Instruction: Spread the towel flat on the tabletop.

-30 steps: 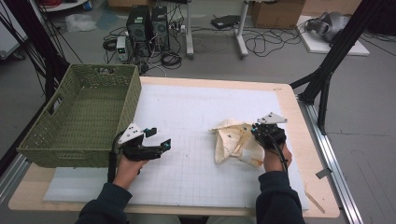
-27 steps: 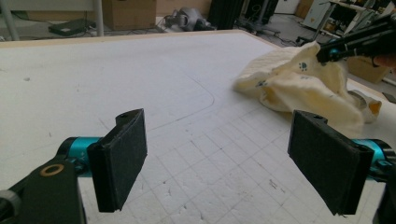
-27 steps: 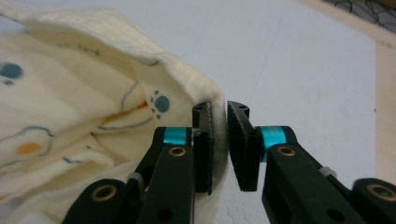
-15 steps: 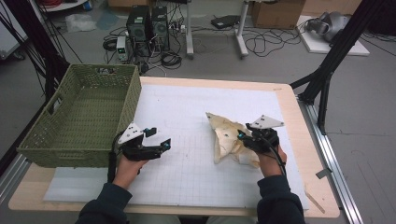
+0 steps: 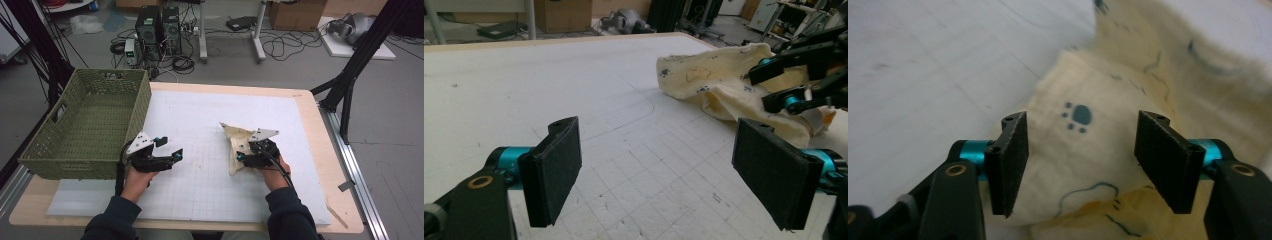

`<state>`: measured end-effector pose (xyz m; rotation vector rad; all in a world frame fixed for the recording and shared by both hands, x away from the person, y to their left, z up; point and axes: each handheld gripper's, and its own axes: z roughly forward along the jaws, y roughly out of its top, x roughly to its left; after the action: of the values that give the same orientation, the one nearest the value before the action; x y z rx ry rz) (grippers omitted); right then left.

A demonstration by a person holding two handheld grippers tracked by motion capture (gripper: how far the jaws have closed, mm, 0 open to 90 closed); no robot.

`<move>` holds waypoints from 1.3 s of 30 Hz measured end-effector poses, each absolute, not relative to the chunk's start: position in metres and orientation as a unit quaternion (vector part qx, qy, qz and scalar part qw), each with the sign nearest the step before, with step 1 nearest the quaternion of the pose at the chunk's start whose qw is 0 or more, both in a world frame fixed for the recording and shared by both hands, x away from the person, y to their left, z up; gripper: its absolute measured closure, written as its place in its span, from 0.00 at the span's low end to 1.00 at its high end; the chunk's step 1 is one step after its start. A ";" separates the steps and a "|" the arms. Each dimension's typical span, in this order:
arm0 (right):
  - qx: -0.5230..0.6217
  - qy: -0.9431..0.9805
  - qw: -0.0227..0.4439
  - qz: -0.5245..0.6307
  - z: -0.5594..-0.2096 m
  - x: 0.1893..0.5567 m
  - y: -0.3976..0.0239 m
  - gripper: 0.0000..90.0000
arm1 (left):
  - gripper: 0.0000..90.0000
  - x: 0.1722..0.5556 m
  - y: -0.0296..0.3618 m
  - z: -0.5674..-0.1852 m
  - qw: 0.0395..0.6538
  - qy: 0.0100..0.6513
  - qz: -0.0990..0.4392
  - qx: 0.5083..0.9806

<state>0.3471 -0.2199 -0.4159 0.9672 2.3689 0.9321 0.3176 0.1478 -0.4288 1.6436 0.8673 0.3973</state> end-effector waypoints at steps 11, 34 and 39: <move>0.341 0.864 0.143 0.340 -0.432 0.352 -0.213 0.85 | 0.23 0.319 0.152 -0.428 0.584 0.378 0.175 0.697; 0.295 0.842 0.199 0.405 -0.396 0.333 -0.195 0.54 | 0.23 0.319 0.155 -0.427 0.582 0.382 0.178 0.695; 0.338 0.833 0.267 0.347 -0.401 0.343 -0.203 0.47 | 0.23 0.319 0.153 -0.428 0.583 0.381 0.176 0.696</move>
<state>0.3434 -0.2029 -0.4012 0.9118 2.2474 0.9370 0.3187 0.1534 -0.4276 1.6239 0.8887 0.4105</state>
